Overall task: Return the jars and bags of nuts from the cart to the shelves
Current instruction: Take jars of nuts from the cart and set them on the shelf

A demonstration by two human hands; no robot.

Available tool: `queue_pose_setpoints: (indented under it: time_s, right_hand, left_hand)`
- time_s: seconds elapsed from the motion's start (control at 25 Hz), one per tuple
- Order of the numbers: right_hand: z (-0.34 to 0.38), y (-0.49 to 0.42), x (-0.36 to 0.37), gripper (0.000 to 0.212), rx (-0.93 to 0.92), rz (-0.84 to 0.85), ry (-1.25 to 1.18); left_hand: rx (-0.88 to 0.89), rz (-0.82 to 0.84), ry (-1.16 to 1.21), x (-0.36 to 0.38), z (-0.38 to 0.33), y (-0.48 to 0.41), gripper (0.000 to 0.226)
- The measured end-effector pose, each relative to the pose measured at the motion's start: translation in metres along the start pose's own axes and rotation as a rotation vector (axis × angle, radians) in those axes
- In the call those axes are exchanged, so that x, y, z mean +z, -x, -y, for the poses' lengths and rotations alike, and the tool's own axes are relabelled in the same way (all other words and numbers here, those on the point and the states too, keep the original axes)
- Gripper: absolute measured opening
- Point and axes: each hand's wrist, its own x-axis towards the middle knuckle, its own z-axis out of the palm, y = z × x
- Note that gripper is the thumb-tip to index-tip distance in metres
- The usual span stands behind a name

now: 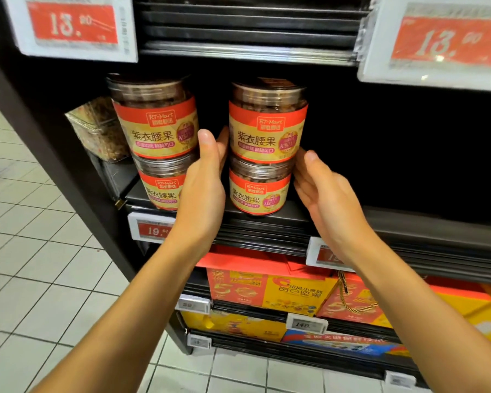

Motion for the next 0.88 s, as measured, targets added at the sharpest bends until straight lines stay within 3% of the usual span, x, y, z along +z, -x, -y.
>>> queue_pose_setpoints:
  time_s: [0.16, 0.24, 0.32, 0.44, 0.6, 0.72, 0.8, 0.88]
  right_hand:
    - [0.000, -0.004, 0.002, 0.035, 0.039, 0.031, -0.016]
    - [-0.001, -0.003, 0.006, 0.043, 0.042, 0.023, -0.027]
    - [-0.003, -0.001, 0.011, 0.034, 0.028, 0.023, -0.063]
    - [-0.002, -0.002, 0.022, 0.035, 0.064, 0.036, -0.159]
    - [0.005, -0.006, 0.034, 0.033, 0.110, 0.045, -0.113]
    - [0.015, -0.001, 0.033, 0.052, 0.208, -0.110, 0.016]
    - [0.026, 0.021, 0.036, 0.038, 0.174, -0.159, 0.110]
    - [0.052, 0.052, 0.049, 0.023, 0.224, -0.043, 0.109]
  left_hand:
    - [-0.001, -0.006, -0.076, 0.000, -0.003, 0.014, 0.036]
    - [-0.037, -0.054, 0.018, -0.003, 0.005, 0.027, 0.050]
    - [-0.104, -0.046, 0.080, -0.003, 0.008, 0.039, 0.073]
    - [-0.139, -0.038, 0.081, -0.008, 0.006, 0.046, 0.074]
    - [-0.168, -0.063, 0.058, -0.017, -0.002, 0.048, 0.073]
    - [-0.208, -0.160, 0.058, -0.023, -0.014, 0.056, 0.045]
    - [-0.282, -0.273, 0.106, -0.032, -0.031, 0.072, 0.030]
    - [-0.338, -0.365, 0.130, -0.049, -0.060, 0.103, 0.029]
